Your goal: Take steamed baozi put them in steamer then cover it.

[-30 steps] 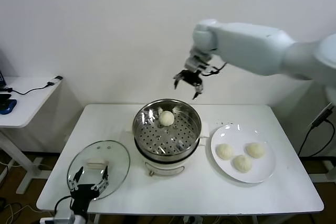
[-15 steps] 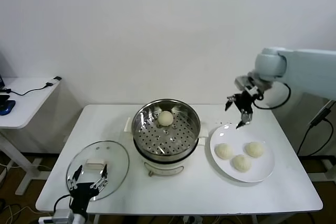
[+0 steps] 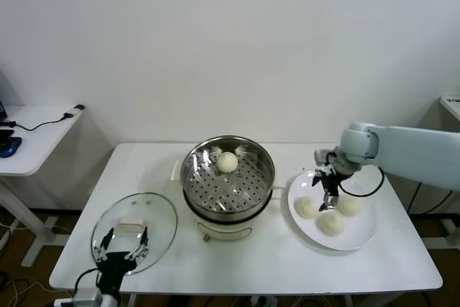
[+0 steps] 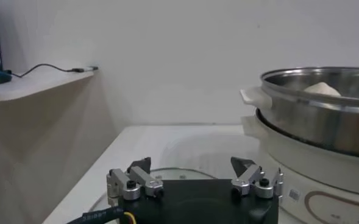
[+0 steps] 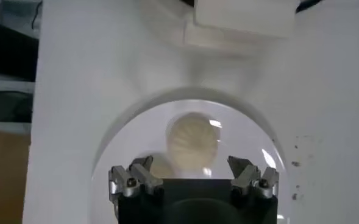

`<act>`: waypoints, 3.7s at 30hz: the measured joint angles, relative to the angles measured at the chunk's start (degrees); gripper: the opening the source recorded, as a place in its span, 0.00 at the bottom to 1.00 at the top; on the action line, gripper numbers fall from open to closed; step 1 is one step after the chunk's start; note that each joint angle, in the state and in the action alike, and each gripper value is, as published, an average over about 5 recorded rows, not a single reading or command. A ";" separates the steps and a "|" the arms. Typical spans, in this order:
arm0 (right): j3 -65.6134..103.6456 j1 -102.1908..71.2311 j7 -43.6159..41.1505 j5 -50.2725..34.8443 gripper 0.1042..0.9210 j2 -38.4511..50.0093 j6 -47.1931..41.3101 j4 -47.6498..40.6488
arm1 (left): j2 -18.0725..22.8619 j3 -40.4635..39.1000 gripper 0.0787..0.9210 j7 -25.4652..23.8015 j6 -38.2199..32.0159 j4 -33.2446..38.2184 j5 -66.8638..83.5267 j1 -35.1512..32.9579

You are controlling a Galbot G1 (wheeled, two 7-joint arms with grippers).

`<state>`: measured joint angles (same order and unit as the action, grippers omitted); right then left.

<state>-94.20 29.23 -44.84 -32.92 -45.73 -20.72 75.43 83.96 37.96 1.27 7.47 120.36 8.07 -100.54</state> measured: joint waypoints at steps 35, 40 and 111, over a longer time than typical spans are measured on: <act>-2.20 11.68 -7.06 -2.75 0.61 -2.02 2.64 -1.59 | -0.07 -0.98 0.88 -0.08 0.45 0.71 -0.44 0.10; -5.79 23.28 -9.50 -9.24 0.61 -4.66 3.03 0.34 | -0.14 -1.01 0.88 -0.13 0.85 1.00 -0.12 0.47; -7.36 27.63 -11.57 -13.46 0.88 -15.61 4.73 0.81 | -0.74 -0.35 0.88 -0.32 1.40 2.03 -0.29 0.67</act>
<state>-101.57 56.86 -56.42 -46.38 -61.34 -15.99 76.24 83.22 37.61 0.95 8.87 122.39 7.78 -99.87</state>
